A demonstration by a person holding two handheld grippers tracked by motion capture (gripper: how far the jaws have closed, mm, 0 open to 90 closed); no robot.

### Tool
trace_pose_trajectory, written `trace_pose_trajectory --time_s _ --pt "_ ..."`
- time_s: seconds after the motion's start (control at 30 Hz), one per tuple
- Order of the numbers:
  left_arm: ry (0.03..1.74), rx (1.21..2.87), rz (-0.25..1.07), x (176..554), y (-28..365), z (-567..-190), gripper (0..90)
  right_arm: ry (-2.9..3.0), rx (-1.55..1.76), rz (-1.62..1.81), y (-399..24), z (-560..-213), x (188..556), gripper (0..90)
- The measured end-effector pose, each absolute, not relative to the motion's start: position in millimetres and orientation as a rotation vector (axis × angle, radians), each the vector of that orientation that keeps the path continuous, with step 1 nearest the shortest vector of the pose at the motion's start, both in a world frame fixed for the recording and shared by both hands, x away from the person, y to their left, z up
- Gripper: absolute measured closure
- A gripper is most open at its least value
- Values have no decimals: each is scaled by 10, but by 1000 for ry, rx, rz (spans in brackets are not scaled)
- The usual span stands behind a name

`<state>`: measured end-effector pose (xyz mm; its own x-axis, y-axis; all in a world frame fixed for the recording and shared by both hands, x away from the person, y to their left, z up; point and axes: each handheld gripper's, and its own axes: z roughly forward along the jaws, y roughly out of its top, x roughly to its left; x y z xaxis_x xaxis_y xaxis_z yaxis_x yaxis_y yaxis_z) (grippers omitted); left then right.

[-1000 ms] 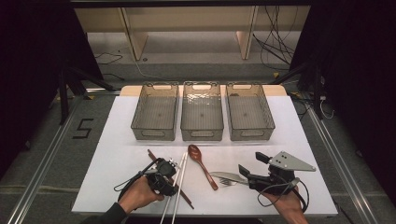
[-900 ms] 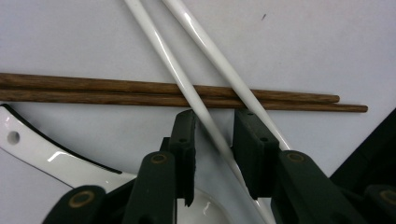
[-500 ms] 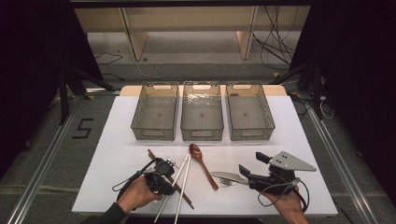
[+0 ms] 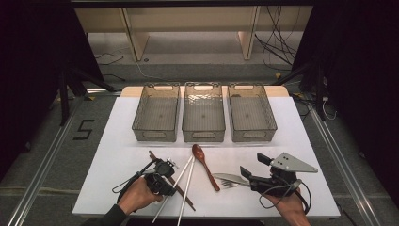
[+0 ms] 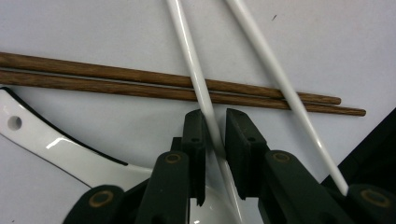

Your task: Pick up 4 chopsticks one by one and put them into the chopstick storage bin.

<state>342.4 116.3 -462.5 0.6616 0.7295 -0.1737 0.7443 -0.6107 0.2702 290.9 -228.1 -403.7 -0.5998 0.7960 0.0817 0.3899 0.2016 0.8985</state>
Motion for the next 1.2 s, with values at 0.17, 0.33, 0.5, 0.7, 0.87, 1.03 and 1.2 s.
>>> trace_pose_trajectory --time_s 0.17,0.33,0.5,0.7,0.87,1.03,1.2 --pt "1178 2559 -69 3424 1167 -4626 782 2083 1105 1370 -2280 -4037 2909 257" --pt "1182 2559 -67 3427 1173 -4628 797 2083 1107 1370 -2280 -4039 2910 257" --pt "1189 2560 -67 3433 1177 -4629 816 2086 1105 1370 -2279 -4039 2910 256" --pt "1195 2554 -67 3439 1182 -4632 831 2087 1105 1371 -2279 -4040 2911 256" --pt "1195 2550 -70 3443 1185 -4631 839 2088 1104 1371 -2278 -4040 2911 256" --pt "1191 2539 -51 3446 1195 -4620 846 2088 1104 1371 -2278 -4039 2910 257" --pt "1158 2528 -52 3442 1196 -4584 847 2088 1104 1369 -2278 -4040 2911 258"
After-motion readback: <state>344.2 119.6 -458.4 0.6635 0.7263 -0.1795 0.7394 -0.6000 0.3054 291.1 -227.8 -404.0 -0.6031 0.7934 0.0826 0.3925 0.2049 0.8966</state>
